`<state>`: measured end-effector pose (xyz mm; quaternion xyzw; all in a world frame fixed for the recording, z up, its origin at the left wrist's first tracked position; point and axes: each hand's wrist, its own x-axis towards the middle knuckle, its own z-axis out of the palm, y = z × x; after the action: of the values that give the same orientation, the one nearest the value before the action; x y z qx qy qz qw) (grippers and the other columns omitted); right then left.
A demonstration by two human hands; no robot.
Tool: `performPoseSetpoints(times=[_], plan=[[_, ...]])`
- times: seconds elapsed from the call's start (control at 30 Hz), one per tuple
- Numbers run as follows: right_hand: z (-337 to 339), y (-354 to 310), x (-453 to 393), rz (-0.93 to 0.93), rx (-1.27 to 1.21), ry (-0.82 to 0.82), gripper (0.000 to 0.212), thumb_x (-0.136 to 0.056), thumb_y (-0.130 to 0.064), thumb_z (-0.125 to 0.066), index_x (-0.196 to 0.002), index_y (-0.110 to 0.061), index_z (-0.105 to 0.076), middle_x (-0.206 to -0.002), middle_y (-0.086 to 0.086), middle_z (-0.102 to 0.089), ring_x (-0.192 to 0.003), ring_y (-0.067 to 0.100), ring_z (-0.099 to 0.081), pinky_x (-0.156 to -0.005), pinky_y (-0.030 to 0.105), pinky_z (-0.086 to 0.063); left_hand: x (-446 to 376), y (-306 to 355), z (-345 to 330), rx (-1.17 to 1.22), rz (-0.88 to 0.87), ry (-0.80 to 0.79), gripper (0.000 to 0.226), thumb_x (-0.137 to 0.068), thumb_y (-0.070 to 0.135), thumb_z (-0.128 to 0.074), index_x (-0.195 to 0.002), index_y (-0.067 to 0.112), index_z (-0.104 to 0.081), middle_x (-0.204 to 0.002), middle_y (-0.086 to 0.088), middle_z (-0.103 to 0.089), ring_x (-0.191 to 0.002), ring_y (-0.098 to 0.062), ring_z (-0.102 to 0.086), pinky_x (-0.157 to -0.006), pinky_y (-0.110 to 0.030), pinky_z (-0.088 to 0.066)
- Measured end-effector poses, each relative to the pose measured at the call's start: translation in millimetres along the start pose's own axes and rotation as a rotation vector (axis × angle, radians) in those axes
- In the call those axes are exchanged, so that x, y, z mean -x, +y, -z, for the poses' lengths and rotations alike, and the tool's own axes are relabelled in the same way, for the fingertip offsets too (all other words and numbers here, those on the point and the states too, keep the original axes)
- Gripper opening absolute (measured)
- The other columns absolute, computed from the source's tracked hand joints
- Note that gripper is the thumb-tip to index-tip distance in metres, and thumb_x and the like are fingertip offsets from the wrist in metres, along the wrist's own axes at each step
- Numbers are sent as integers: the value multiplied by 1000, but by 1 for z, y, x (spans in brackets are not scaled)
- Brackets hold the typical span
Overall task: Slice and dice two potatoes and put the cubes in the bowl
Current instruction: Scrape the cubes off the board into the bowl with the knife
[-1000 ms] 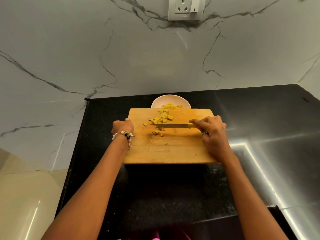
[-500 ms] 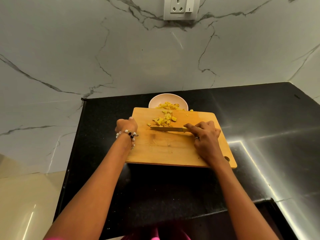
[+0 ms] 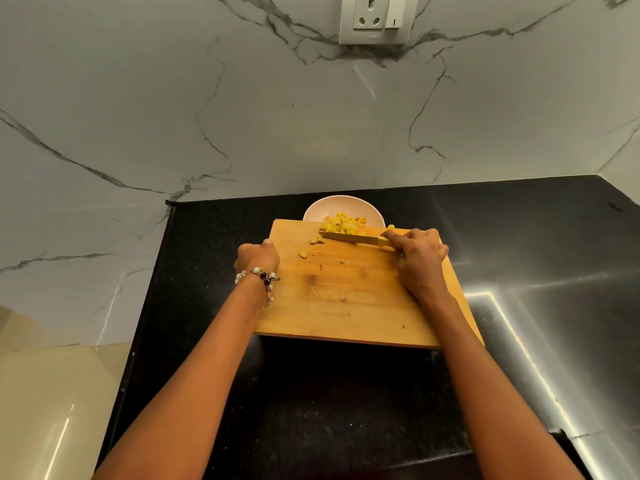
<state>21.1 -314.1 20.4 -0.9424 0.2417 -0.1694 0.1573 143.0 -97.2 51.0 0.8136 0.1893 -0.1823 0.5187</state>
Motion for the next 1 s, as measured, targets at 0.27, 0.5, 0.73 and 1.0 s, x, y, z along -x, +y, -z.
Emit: performPoseSetpoints(times=[0.27, 0.5, 0.73, 1.0], plan=[[-9, -5, -28, -14, 57, -24, 39, -99, -11, -43, -132, -26, -55, -111, 8, -56, -109, 27, -37, -89, 42, -26, -8, 1, -2, 16, 26, 18, 31, -96, 28, -51, -119, 8, -54, -105, -8, -55, -89, -22, -52, -74, -34, -41], [-5, -10, -32, -55, -50, 105, 36, -98, -8, -46, -128, -22, -59, -101, 7, -57, -104, 26, -38, -83, 36, -22, -10, 0, -2, 23, 35, 32, 32, -96, 28, -51, -120, 7, -54, -117, -12, -56, -96, -24, -55, -75, -34, -41], [14, 17, -11, -61, -176, 139, 34, -96, -6, -51, -122, -24, -64, -99, 5, -61, -100, 26, -40, -83, 41, -32, -9, -1, 4, 26, 35, 41, 36, -95, 30, -51, -123, 7, -52, -118, -12, -55, -105, -28, -56, -76, -35, -41], [29, 34, 13, -215, -44, 290, 30, -94, -4, -51, -115, -18, -69, -91, 13, -63, -95, 34, -45, -76, 40, -26, -11, -6, 12, 18, 23, 57, 35, -95, 29, -52, -122, 7, -53, -118, -12, -56, -104, -27, -56, -77, -35, -41]])
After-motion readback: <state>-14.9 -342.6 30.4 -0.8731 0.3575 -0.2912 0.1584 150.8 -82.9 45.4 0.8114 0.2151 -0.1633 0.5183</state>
